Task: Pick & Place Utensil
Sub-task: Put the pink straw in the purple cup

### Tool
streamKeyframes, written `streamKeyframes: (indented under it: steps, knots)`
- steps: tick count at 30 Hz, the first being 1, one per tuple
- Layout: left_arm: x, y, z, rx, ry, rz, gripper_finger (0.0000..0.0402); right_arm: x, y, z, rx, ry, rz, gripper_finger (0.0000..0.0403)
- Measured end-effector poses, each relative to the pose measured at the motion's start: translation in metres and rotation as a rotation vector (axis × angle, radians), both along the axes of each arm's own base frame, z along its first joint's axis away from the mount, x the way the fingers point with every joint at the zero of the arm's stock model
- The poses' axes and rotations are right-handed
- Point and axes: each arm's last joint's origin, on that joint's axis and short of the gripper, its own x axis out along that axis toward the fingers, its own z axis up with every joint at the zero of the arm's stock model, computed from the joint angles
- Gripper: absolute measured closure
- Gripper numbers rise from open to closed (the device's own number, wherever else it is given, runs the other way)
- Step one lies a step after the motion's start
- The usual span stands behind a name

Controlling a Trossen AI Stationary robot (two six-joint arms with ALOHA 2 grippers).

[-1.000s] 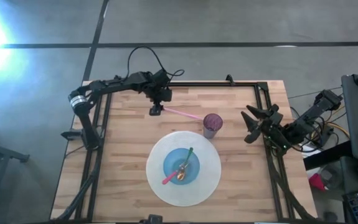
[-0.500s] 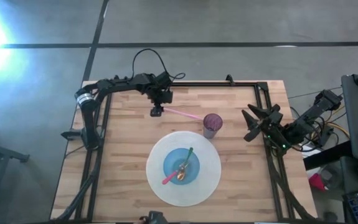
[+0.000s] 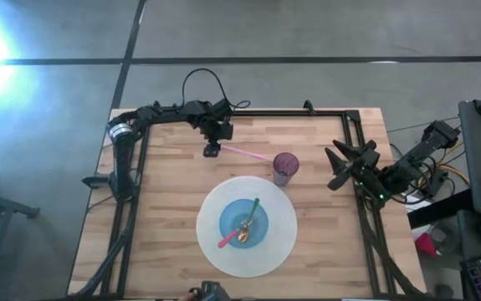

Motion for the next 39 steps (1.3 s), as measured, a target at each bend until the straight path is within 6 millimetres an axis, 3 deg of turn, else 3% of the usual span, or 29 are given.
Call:
streamKeyframes:
  steps: [11, 26, 39]
  knots:
    - [0.004, 0.004, -0.021, 0.007, 0.056, 0.014, 0.0164, 0.0, 0.0, 0.0, 0.0, -0.001, 0.0, 0.0225]
    - [0.004, 0.005, -0.025, 0.025, 0.089, 0.05, 0.0165, 0.0, 0.0, 0.0, -0.003, 0.002, 0.0, 0.0225]
    - [0.002, 0.004, -0.026, 0.018, 0.115, 0.054, 0.0213, 0.0, 0.0, 0.0, -0.005, 0.005, 0.0, 0.0225]
